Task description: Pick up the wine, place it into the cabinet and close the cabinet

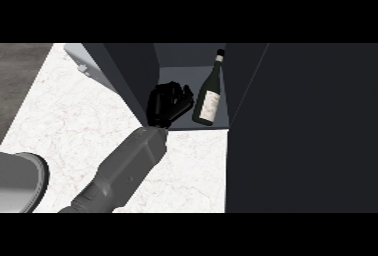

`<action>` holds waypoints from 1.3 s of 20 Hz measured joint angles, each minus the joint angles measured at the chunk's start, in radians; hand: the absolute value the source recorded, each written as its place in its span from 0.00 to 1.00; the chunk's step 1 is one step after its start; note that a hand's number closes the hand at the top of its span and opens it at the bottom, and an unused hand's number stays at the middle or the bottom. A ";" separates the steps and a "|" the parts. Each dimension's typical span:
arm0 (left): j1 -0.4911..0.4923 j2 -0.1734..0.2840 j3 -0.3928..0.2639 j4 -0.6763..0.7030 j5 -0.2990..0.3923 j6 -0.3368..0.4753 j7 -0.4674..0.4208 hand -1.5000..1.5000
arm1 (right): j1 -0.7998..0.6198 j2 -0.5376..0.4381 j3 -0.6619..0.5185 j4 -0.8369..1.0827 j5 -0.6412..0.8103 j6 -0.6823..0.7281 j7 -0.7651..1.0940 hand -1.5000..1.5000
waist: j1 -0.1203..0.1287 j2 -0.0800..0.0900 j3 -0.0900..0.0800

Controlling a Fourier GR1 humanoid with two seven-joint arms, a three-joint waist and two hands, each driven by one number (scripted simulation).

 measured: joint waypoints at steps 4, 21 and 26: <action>-0.052 0.000 0.027 0.061 0.011 -0.024 0.010 1.00 | 0.009 0.001 -0.002 0.006 0.001 0.008 -0.015 0.00 | 0.000 0.000 0.000; -0.097 -0.001 0.041 0.232 0.046 -0.026 -0.048 1.00 | -0.030 0.006 0.030 0.016 0.022 -0.002 -0.001 0.00 | -0.023 0.009 -0.001; -0.108 -0.003 0.052 0.246 0.050 -0.021 -0.109 0.00 | -0.033 0.003 0.020 0.023 0.025 -0.001 -0.013 0.00 | -0.025 0.012 -0.004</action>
